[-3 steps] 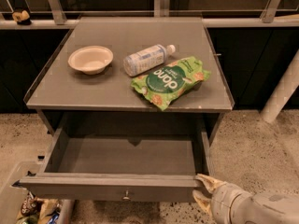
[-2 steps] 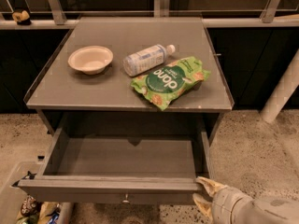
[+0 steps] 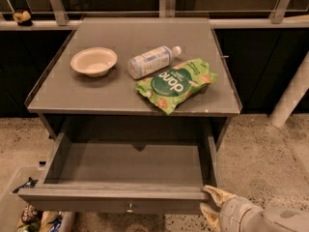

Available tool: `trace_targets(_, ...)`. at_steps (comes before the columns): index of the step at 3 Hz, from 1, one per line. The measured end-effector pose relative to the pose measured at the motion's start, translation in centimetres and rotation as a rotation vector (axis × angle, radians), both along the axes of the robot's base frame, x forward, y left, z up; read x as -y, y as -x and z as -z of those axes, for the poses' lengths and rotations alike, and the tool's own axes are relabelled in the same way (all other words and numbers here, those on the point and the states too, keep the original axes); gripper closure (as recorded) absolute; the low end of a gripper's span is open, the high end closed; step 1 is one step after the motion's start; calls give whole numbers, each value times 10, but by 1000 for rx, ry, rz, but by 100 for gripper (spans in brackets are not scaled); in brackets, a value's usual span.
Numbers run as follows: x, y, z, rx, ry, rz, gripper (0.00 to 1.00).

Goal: Open top drawer

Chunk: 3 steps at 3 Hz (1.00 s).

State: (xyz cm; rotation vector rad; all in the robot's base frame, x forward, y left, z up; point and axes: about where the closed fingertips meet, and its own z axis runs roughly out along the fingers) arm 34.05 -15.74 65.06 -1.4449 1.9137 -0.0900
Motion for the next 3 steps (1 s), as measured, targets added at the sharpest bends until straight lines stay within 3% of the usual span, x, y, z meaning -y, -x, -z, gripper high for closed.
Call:
trace_targets(2,-2,6,-3,0,-2,-6,100)
trace_targets(3,-2,6,-3,-2,-1,-7,86)
